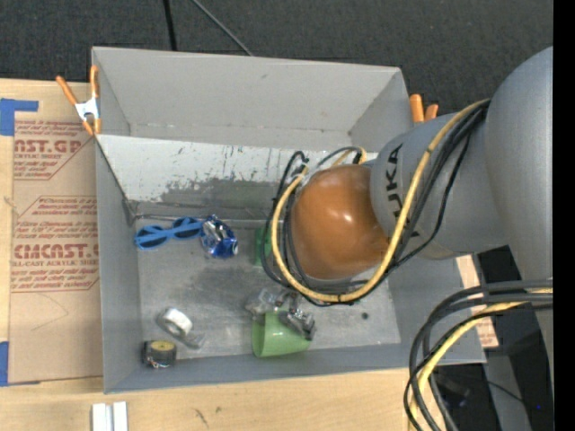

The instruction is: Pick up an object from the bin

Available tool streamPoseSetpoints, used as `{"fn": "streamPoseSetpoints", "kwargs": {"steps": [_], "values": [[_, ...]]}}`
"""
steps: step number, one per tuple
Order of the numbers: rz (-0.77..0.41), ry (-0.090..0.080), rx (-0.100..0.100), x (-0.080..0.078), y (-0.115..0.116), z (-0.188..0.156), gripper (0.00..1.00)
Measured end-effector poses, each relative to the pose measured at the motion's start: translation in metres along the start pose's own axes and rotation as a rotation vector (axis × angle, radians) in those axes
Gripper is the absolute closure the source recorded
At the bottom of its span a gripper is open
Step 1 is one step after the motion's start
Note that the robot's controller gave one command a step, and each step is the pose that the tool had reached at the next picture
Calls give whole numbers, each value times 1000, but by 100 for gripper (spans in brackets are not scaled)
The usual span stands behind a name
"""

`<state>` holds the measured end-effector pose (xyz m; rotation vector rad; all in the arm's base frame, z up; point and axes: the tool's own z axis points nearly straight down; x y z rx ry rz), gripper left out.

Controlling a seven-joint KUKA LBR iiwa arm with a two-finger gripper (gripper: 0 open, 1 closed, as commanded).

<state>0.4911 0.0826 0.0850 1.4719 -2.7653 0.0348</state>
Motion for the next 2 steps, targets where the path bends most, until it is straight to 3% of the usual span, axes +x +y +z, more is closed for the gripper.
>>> {"fn": "streamPoseSetpoints", "kwargs": {"steps": [1,2], "values": [[31,-24,-10,3,-3,-111,100],[-22,-33,-8,-83,-19,-165,100]]}}
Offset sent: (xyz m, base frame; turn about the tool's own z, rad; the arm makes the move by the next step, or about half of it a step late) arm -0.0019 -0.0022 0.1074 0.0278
